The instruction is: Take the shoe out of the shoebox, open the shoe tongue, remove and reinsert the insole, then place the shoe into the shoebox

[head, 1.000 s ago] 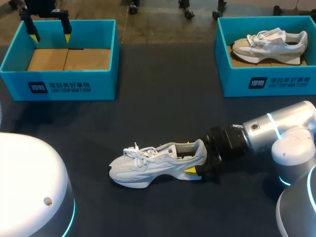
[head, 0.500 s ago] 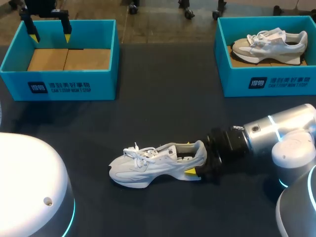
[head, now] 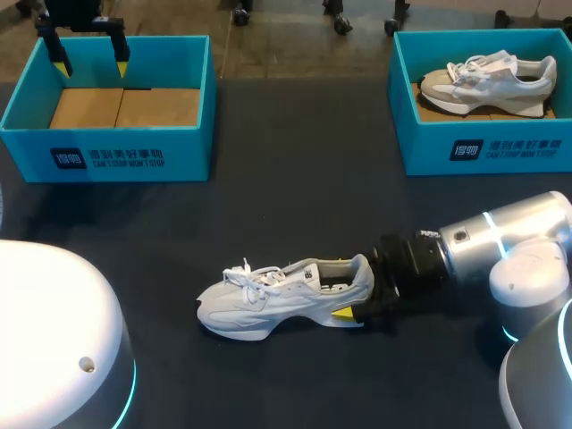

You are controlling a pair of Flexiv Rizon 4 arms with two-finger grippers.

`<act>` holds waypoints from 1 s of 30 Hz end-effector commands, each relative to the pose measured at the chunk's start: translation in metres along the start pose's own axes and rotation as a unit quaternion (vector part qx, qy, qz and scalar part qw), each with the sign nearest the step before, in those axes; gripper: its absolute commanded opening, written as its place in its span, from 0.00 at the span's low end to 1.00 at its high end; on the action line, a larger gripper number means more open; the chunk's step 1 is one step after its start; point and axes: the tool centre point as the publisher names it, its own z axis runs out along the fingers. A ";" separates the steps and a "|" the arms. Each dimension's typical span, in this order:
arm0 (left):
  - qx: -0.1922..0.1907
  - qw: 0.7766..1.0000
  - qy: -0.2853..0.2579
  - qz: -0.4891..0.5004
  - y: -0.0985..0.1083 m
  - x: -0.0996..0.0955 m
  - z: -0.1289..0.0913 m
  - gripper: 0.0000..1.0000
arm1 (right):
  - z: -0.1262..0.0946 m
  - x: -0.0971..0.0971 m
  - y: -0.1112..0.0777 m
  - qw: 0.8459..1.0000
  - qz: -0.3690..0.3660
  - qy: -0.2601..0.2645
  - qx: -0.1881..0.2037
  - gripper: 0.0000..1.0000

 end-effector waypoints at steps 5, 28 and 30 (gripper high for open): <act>0.000 1.000 0.000 0.000 0.000 0.000 0.000 1.00 | 0.007 0.000 0.002 1.000 -0.001 0.002 0.003 0.00; 0.052 0.992 0.030 0.108 0.104 0.107 -0.038 1.00 | 0.007 0.000 0.002 1.000 -0.001 0.002 0.003 0.00; 0.068 0.990 0.026 0.118 0.113 0.115 -0.037 1.00 | 0.007 0.000 0.002 1.000 -0.001 0.002 0.003 0.00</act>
